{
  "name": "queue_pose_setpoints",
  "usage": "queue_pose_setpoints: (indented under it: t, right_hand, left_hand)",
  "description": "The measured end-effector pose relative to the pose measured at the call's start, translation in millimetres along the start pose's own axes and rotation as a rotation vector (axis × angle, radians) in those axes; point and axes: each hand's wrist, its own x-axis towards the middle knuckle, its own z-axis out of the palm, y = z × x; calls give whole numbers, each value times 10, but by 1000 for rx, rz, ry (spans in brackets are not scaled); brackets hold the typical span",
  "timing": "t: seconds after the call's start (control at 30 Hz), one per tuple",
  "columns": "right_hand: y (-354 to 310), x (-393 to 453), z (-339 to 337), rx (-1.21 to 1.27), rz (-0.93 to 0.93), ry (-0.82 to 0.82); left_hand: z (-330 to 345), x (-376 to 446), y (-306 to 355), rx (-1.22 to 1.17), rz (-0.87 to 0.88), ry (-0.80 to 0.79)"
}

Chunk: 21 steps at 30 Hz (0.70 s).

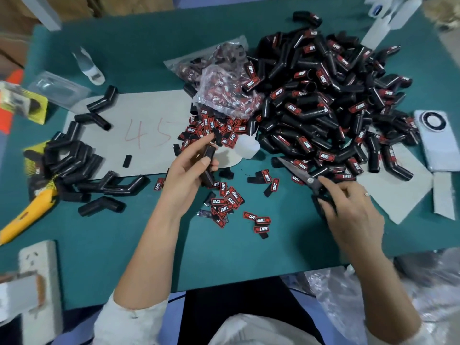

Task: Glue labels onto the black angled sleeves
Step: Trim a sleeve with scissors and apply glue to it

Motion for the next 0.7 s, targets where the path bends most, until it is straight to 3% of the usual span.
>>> queue_pose_setpoints:
  t: [0.23,0.33,0.47,0.7]
  right_hand:
    - [44,-9,-178,-109,-36,13]
    - [-217,68,-252,104,-14,83]
    - [-808,455,-167,396,-107,-98]
    - [-1324,1067,109,192,-157,-141]
  left_hand:
    - [73,-10,10,25,1,-8]
    - [95,3,-25,29,8,3]
    - [82,22,-49,-13,-12,-12]
    - [-4,54,-25,-120,34,-77]
